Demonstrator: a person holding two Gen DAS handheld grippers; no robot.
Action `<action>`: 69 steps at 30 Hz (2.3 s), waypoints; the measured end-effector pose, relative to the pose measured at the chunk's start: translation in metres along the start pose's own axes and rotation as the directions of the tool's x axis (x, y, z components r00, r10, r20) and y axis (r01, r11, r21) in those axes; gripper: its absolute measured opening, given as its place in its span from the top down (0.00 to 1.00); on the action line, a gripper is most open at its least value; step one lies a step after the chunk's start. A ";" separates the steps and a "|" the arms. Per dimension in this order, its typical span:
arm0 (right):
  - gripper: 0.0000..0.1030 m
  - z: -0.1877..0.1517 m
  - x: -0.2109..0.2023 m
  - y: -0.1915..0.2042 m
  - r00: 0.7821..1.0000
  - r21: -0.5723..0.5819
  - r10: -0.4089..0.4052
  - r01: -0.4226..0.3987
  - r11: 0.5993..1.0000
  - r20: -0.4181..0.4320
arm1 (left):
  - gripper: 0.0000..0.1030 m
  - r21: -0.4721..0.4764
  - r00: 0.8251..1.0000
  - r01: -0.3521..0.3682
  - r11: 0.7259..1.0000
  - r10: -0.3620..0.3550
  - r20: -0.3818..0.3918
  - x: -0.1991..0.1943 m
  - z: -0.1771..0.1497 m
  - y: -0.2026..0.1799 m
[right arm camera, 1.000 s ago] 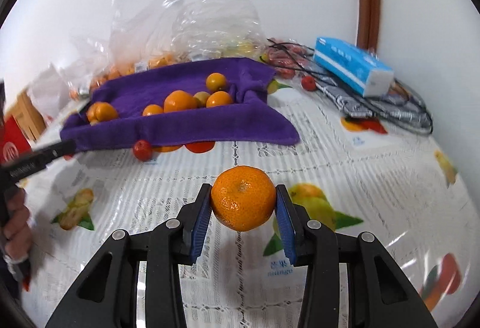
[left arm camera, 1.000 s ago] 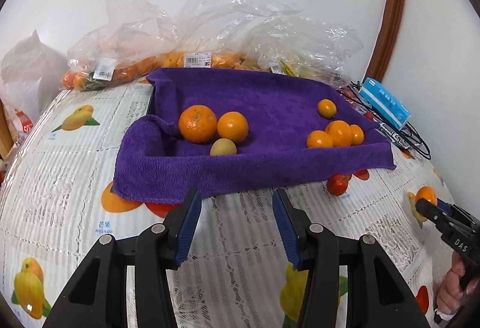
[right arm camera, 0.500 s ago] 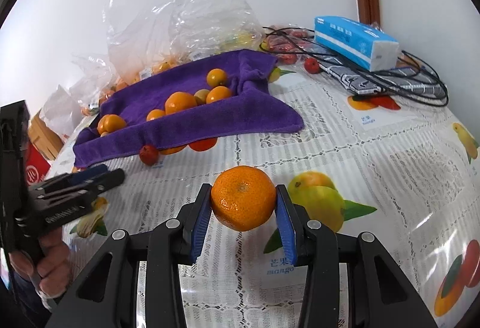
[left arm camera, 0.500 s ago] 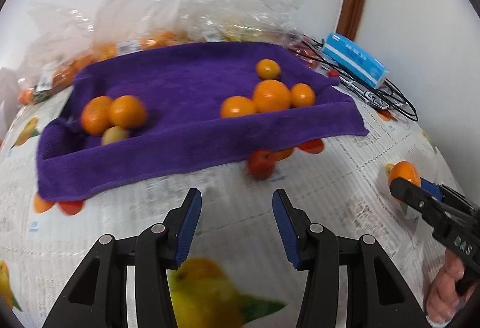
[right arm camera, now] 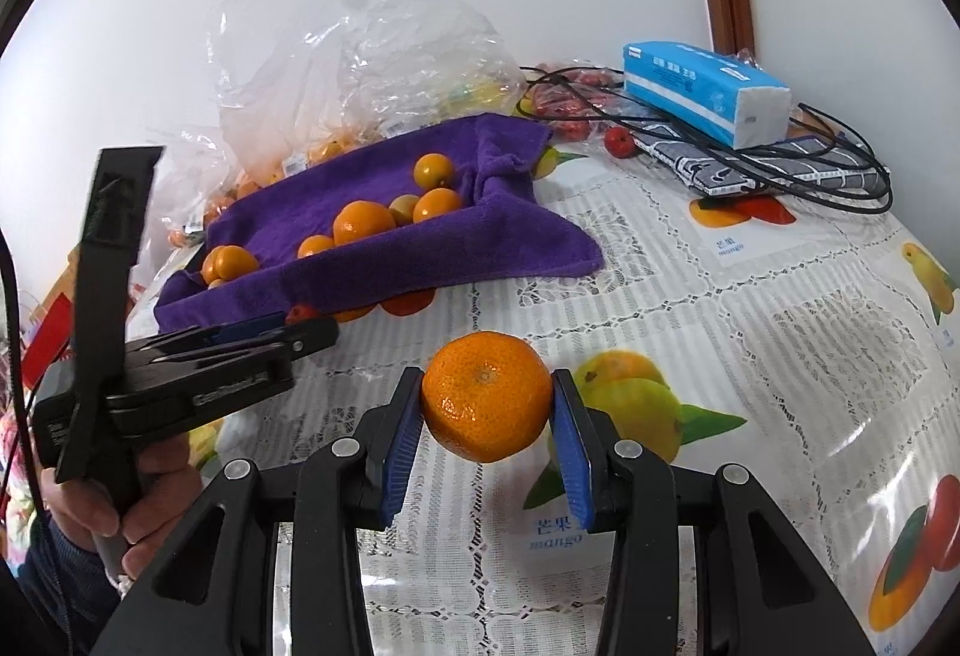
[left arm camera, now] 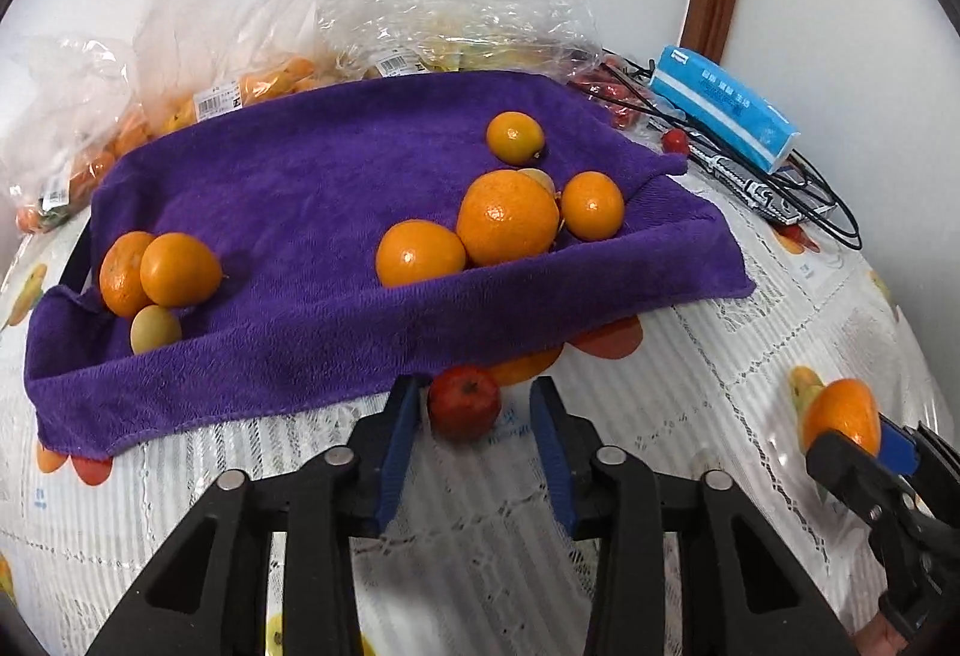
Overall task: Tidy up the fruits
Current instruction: 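Grasp a small red apple with the left tool while the right tool holds the mandarin, then carry the mandarin in the right tool and apple in the left tool over the towel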
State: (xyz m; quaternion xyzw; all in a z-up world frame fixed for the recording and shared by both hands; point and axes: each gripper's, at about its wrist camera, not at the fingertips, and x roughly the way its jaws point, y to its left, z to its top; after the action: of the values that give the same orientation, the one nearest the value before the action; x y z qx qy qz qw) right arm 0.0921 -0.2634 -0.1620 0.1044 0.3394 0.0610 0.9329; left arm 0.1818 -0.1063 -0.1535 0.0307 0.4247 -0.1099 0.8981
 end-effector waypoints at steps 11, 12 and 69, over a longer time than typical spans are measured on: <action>0.60 0.000 0.001 -0.001 1.000 0.002 -0.003 0.003 1.000 -0.010 | 0.77 -0.050 0.997 0.078 0.996 -0.077 0.015 -0.002 0.000 0.011; 0.60 0.000 0.001 -0.001 1.000 0.003 -0.002 0.002 1.000 -0.010 | 0.77 -0.057 0.996 0.088 0.994 -0.087 0.020 -0.004 -0.001 0.013; 0.60 0.082 -0.012 0.088 0.983 -0.142 0.138 -0.121 0.982 0.122 | 0.77 -0.318 0.957 -0.014 0.948 0.105 0.270 -0.119 0.002 0.149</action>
State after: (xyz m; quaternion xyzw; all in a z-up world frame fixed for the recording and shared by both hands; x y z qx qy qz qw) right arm 0.1325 -0.1925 -0.0726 0.0673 0.2650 0.1373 0.9521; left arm 0.1433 0.0584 -0.0661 -0.1151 0.3023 -0.0170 0.9461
